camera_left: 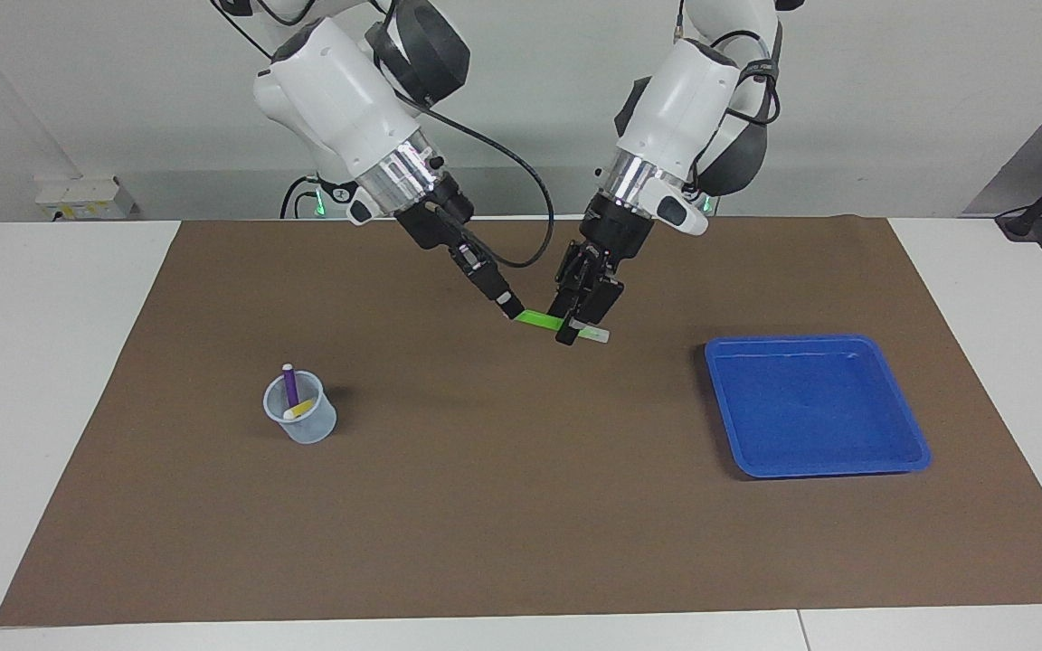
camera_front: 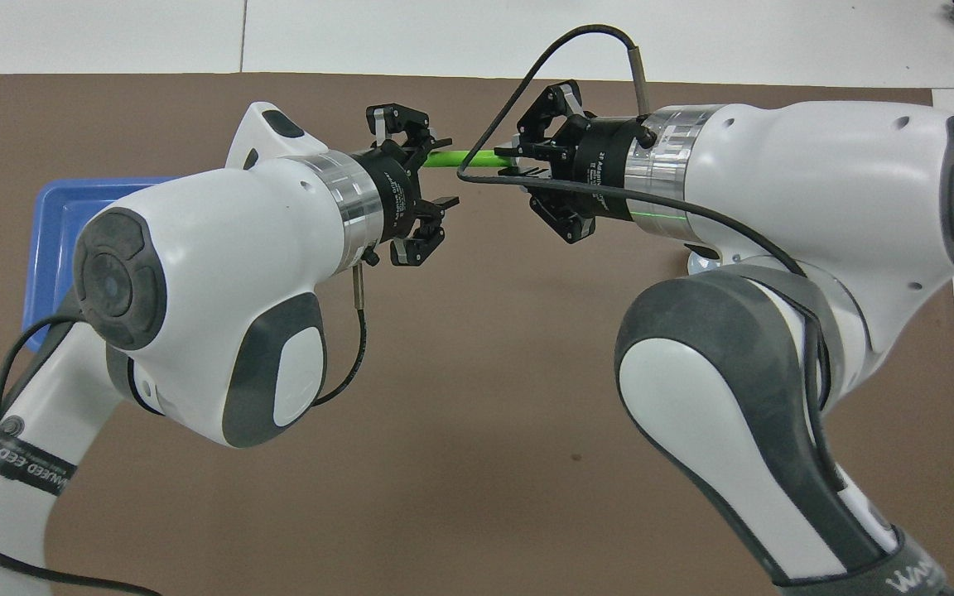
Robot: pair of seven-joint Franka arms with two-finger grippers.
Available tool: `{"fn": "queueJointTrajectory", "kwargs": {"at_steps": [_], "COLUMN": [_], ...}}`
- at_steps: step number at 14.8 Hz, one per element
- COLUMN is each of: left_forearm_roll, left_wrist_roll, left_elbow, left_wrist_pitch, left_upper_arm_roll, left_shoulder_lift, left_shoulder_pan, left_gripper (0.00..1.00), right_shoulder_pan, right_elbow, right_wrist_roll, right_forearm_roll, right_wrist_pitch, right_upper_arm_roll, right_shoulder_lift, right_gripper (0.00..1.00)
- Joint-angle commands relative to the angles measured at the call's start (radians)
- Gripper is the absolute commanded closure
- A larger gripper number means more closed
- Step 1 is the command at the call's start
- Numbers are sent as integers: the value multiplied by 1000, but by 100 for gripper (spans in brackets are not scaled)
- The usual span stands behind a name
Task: Right arm passes pens to left for tray arrangement
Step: 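Close the left gripper on the green pen held by the right gripper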
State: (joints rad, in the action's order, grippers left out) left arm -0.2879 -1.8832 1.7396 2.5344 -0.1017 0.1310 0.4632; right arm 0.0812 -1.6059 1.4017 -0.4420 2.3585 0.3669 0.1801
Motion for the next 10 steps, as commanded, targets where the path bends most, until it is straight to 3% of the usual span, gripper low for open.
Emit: {"fn": "queueJointTrajectory", "kwargs": {"at_steps": [1, 10], "left_forearm_roll": [15, 15], "left_wrist_roll": [19, 18], "left_elbow": [-5, 21], "left_wrist_pitch": [-83, -19], "left_upper_arm_roll": [7, 5], "left_shoulder_lift": [-45, -48], "left_shoulder_pan": [-9, -1], "left_gripper": [40, 40], "right_shoulder_pan": [-4, -3], "right_elbow": [-39, -39], "right_wrist_roll": [16, 16], "right_forearm_roll": [-20, -21], "right_wrist_pitch": [19, 19], "right_upper_arm_roll": [4, 4], "right_shoulder_lift": [-27, -27], "right_gripper": [100, 100]}}
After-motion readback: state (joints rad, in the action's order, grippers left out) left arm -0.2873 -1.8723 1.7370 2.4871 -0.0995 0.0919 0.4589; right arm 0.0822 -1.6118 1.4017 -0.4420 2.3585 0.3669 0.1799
